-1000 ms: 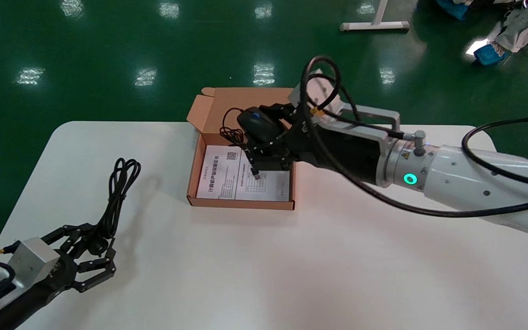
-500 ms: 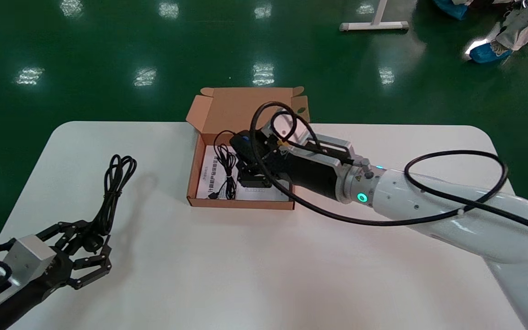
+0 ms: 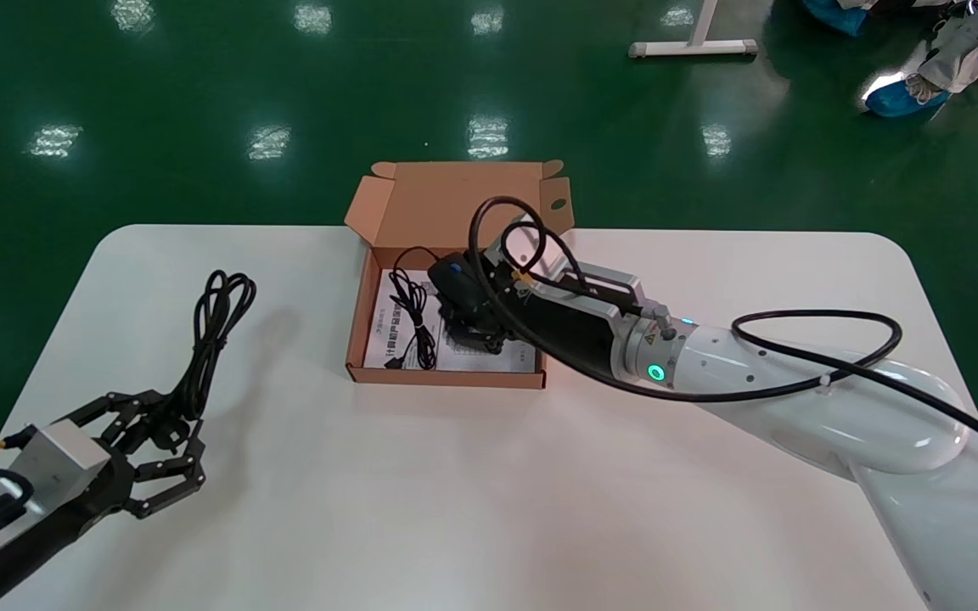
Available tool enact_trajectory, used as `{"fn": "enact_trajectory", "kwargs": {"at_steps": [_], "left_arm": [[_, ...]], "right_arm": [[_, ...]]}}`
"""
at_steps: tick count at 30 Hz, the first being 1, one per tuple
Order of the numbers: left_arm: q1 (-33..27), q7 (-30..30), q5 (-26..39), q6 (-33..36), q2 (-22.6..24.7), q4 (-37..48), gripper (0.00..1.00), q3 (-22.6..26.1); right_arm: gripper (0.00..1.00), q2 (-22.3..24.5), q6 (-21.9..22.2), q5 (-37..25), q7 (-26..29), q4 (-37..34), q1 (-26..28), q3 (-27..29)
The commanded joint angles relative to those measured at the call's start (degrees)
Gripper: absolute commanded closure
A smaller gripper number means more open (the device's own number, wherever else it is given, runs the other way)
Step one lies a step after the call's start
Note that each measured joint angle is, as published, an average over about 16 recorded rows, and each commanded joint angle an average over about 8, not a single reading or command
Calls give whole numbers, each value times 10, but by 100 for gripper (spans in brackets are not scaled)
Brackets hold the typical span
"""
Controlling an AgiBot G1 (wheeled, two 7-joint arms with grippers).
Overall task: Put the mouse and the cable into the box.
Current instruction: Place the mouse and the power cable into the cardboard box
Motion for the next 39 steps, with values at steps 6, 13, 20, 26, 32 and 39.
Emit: {"fn": "enact_trajectory", "kwargs": {"at_steps": [6, 13, 20, 26, 32, 39], "left_arm": [[-33, 12, 20, -10, -2, 2, 100, 11], [-99, 24, 58, -12, 4, 7, 100, 47], [-188, 39, 105, 0, 36, 29, 100, 105], [-274, 61, 140, 23, 86, 80, 100, 152], [-364, 108, 165, 49, 146, 162, 100, 184], [-442, 191, 189, 100, 188, 255, 100, 209]], "right_arm": [[0, -7, -13, 22, -38, -26, 3, 11], [0, -11, -20, 33, -57, -41, 6, 17], [0, 2, -13, 44, -64, -46, 12, 33], [0, 35, -1, 54, -53, -36, 19, 53], [0, 52, 1, 51, -37, -19, 17, 54], [0, 55, 6, 44, -24, -8, 15, 50]]}}
